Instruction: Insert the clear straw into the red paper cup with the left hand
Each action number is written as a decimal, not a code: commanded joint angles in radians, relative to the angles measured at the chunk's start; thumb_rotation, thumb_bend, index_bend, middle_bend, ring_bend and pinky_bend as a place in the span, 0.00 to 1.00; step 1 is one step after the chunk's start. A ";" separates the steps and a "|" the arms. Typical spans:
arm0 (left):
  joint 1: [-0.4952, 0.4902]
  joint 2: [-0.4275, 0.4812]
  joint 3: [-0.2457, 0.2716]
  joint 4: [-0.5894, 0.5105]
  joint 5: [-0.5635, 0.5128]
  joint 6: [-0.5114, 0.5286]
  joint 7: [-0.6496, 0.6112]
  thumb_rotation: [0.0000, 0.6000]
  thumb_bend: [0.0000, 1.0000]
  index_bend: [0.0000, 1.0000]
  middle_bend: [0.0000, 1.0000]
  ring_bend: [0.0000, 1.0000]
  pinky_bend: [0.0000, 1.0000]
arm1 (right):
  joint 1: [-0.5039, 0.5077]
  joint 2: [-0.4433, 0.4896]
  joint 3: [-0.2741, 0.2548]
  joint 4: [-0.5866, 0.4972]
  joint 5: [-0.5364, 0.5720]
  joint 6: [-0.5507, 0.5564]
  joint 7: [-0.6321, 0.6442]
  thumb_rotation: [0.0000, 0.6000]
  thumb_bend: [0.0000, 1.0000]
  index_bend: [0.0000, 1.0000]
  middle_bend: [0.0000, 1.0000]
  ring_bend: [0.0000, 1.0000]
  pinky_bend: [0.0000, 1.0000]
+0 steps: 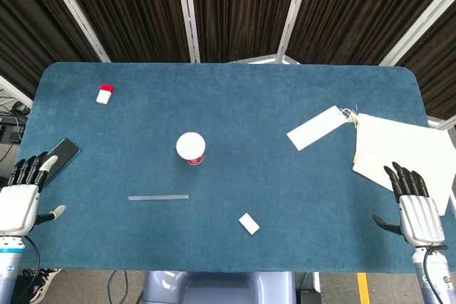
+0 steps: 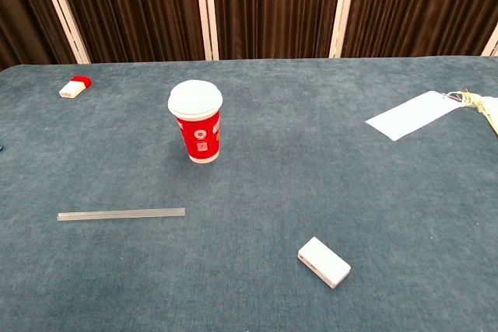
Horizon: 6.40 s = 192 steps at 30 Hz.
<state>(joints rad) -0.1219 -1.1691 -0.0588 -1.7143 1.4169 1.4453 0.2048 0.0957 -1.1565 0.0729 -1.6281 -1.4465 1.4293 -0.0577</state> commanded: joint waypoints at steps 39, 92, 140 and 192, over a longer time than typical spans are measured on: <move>-0.074 -0.020 -0.033 -0.122 -0.062 -0.097 0.109 1.00 0.11 0.30 0.00 0.00 0.00 | -0.008 0.006 0.001 -0.019 0.016 0.002 0.004 1.00 0.14 0.01 0.00 0.00 0.00; -0.392 -0.590 -0.106 0.114 -0.609 -0.225 0.587 1.00 0.36 0.51 0.00 0.00 0.00 | -0.003 0.013 0.012 -0.019 0.039 -0.017 0.041 1.00 0.14 0.01 0.00 0.00 0.00; -0.497 -0.402 -0.523 -0.227 -0.641 -0.349 -0.123 1.00 0.36 0.58 0.00 0.00 0.00 | 0.001 0.017 0.019 -0.026 0.066 -0.035 0.059 1.00 0.14 0.01 0.00 0.00 0.00; -0.638 -0.512 -0.457 0.184 -0.574 -0.486 -0.429 1.00 0.36 0.58 0.00 0.00 0.00 | -0.010 0.034 0.022 -0.041 0.083 -0.036 0.079 1.00 0.14 0.01 0.00 0.00 0.00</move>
<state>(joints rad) -0.7597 -1.6803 -0.5170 -1.5312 0.8420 0.9608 -0.2228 0.0855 -1.1220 0.0945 -1.6690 -1.3637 1.3937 0.0217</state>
